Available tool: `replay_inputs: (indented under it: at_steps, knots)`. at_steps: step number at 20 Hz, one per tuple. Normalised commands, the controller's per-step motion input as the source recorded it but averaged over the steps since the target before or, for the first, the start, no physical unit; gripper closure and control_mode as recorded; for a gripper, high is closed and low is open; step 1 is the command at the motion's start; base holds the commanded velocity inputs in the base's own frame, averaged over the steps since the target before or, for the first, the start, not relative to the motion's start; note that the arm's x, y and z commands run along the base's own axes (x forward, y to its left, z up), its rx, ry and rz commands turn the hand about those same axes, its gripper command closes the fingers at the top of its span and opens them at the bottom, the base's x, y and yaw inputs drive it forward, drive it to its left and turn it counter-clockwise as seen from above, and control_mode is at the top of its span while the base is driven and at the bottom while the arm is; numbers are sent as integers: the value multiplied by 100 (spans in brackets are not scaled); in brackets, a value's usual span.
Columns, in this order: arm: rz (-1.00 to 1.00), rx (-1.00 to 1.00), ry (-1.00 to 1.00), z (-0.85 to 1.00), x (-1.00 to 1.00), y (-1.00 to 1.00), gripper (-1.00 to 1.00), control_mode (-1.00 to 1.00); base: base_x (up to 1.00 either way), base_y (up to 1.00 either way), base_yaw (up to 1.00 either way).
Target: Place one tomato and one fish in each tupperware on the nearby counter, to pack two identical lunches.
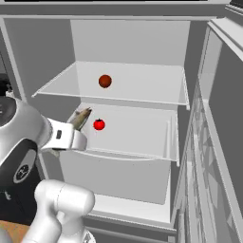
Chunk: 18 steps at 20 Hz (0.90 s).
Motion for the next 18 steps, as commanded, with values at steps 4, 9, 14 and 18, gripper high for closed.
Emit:
replay_inputs:
  at_steps: [4, 9, 14, 18]
  knots:
    - [0, 0, -1, 1, -49, 34, 100, -100, 0, 0, 0]
    - [0, 0, 0, 0, -14, 4, 100, 100, -74, 43, 0]
    - [0, 0, 0, 0, 0, 0, 100, 100, -74, 91, 0]
    - [0, 0, 0, 0, 0, 0, 100, 100, -39, 100, 0]
